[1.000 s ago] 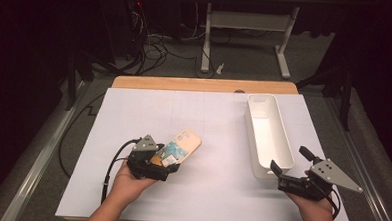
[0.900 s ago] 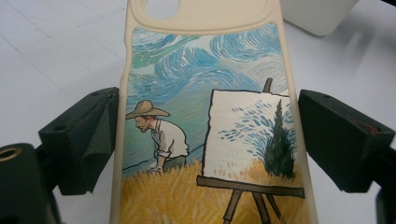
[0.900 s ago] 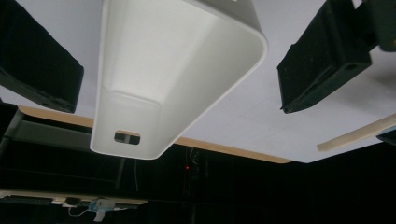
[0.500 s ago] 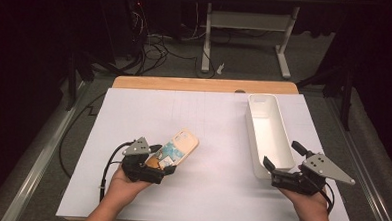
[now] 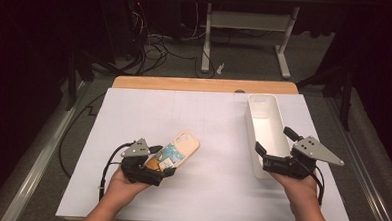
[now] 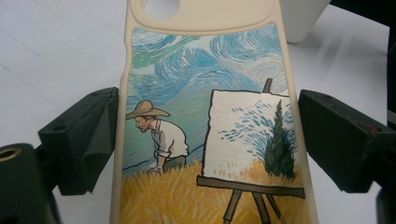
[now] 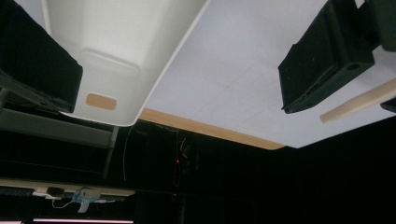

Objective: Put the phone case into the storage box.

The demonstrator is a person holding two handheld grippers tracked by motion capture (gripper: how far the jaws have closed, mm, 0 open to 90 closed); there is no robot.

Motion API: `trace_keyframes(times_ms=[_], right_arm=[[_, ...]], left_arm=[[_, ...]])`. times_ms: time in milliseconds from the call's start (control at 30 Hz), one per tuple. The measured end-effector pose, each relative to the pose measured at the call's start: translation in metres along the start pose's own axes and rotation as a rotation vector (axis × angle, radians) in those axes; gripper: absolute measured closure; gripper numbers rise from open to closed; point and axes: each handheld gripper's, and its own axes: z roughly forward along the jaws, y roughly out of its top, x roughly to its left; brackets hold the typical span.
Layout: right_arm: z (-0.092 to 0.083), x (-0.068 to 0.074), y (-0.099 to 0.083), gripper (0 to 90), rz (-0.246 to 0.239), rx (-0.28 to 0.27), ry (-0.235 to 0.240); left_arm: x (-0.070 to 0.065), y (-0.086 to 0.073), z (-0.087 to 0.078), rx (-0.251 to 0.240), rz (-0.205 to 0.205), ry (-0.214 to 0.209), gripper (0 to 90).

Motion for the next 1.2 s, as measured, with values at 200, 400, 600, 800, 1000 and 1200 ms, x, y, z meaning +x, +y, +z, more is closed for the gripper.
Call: trace_keyframes(times_ms=[200, 400, 600, 800, 1000, 1200], right_arm=[[-0.005, 0.007, -0.012, 0.1, -0.007, 0.024, 0.043], [-0.007, 0.007, -0.017, 0.1, -0.014, 0.034, 0.05], [-0.006, 0.01, -0.017, 0.1, -0.018, 0.039, 0.055], [-0.006, 0.012, -0.016, 0.1, -0.025, 0.034, 0.064], [-0.006, 0.012, -0.016, 0.1, -0.026, 0.032, 0.07], [-0.007, 0.013, -0.016, 0.1, -0.032, 0.027, 0.076]], left_arm=[[0.0, 0.0, -0.001, -0.006, 0.011, -0.014, 10.8], [-0.002, 0.001, -0.002, -0.027, 0.024, -0.048, 10.8], [-0.002, 0.012, 0.001, -0.011, 0.044, -0.054, 10.8], [0.002, 0.029, 0.009, -0.029, 0.039, -0.068, 10.8], [0.001, 0.039, 0.024, -0.06, 0.047, -0.104, 10.7], [-0.004, 0.035, 0.032, -0.056, 0.056, -0.119, 10.8]])
